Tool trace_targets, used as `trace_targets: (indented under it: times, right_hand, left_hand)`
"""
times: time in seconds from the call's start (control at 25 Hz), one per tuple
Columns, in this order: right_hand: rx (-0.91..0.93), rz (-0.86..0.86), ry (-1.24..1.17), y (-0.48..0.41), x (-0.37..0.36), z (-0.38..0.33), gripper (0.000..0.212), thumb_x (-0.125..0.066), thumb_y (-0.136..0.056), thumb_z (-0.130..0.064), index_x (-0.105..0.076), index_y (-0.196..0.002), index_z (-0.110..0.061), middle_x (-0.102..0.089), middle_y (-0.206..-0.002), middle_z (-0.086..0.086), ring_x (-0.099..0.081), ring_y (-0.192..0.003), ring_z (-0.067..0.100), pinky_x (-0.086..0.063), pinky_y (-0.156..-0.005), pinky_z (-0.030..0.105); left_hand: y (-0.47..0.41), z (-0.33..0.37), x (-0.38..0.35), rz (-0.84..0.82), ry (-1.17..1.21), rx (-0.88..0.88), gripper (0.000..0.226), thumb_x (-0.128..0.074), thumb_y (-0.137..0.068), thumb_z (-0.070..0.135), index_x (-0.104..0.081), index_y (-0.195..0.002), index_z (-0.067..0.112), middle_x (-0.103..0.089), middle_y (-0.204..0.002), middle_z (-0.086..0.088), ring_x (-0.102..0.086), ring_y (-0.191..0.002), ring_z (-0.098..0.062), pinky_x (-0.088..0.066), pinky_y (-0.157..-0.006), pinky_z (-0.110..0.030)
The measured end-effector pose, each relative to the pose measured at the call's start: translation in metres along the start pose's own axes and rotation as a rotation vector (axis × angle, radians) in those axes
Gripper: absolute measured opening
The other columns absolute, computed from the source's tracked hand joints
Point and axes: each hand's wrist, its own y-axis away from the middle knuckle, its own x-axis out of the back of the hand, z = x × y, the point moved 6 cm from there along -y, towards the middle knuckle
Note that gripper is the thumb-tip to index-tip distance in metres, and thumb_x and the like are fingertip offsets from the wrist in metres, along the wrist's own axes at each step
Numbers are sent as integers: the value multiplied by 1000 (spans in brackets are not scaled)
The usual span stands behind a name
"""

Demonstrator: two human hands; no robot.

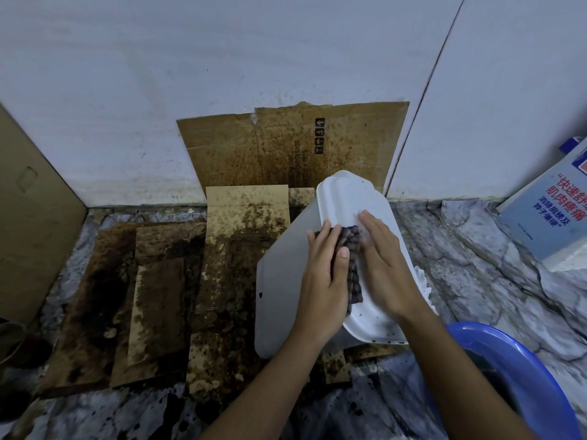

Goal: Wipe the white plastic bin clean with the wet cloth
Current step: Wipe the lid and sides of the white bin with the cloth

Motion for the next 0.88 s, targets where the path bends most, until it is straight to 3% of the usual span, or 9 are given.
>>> trace_targets:
  times: [0.12,0.24,0.32,0.4,0.48,0.6,0.76,0.88]
  right_hand:
    - [-6,-6,7,-3,11,8,42,-42,-107,-26,-45,-149,-24,-30,-162,-8,-20,-151,9,-19,-125,43]
    - [-11,-30,92,-6,24,15,44,-45,-106,-30,-45,-150,-25,-33,-160,-8,-25,-149,8,-22,-124,41]
    - [14,-24,151,-7,29,20,50,-43,-102,-53,-45,-149,-36,-33,-161,-11,-21,-152,11,-17,-126,45]
    - [-58,-60,270,-6,27,29,66,-25,-86,-85,-34,-146,-58,-20,-164,-19,-4,-156,18,-4,-125,55]
    - [-205,-108,321,-4,25,39,79,-19,-76,-95,-14,-148,-65,-1,-166,-22,5,-156,26,-1,-122,62]
    - [-266,-124,305,-4,23,43,95,-20,-70,-99,-4,-153,-57,5,-167,-19,-5,-155,32,-14,-122,58]
    - [-188,-138,373,-4,19,41,73,-7,-75,-95,-2,-144,-71,2,-165,-28,-6,-155,32,-7,-120,64]
    - [-152,-118,375,0,13,35,66,-6,-80,-90,-3,-143,-72,2,-163,-31,-7,-153,33,-10,-118,65]
  left_hand:
    - [-1,-3,-3,-45,-63,4,55,-43,-105,46,-27,-157,39,-8,-165,29,14,-149,10,-8,-119,-23]
    - [0,-5,-7,-62,-117,24,59,-45,-104,47,-21,-157,41,-5,-166,26,14,-151,5,-7,-120,-28]
    - [1,-4,-9,-49,-109,38,59,-45,-104,46,-20,-157,41,-5,-166,25,13,-151,4,-8,-123,-30]
    - [1,-4,-9,-32,-75,47,58,-44,-104,46,-21,-157,41,-6,-165,28,12,-151,7,-11,-125,-34]
    - [1,-4,-7,-37,-60,52,58,-42,-103,48,-21,-156,43,-7,-164,30,13,-149,9,-13,-126,-38]
    - [3,-1,-3,-58,-82,47,53,-39,-104,48,-19,-153,49,-4,-163,32,14,-149,9,-9,-127,-40]
    - [6,1,10,-13,-94,49,45,-36,-106,45,-16,-144,60,-3,-163,34,7,-151,7,-10,-127,-40]
    - [8,0,20,-8,-118,64,47,-34,-106,47,-13,-146,58,1,-162,34,10,-151,7,-6,-127,-38]
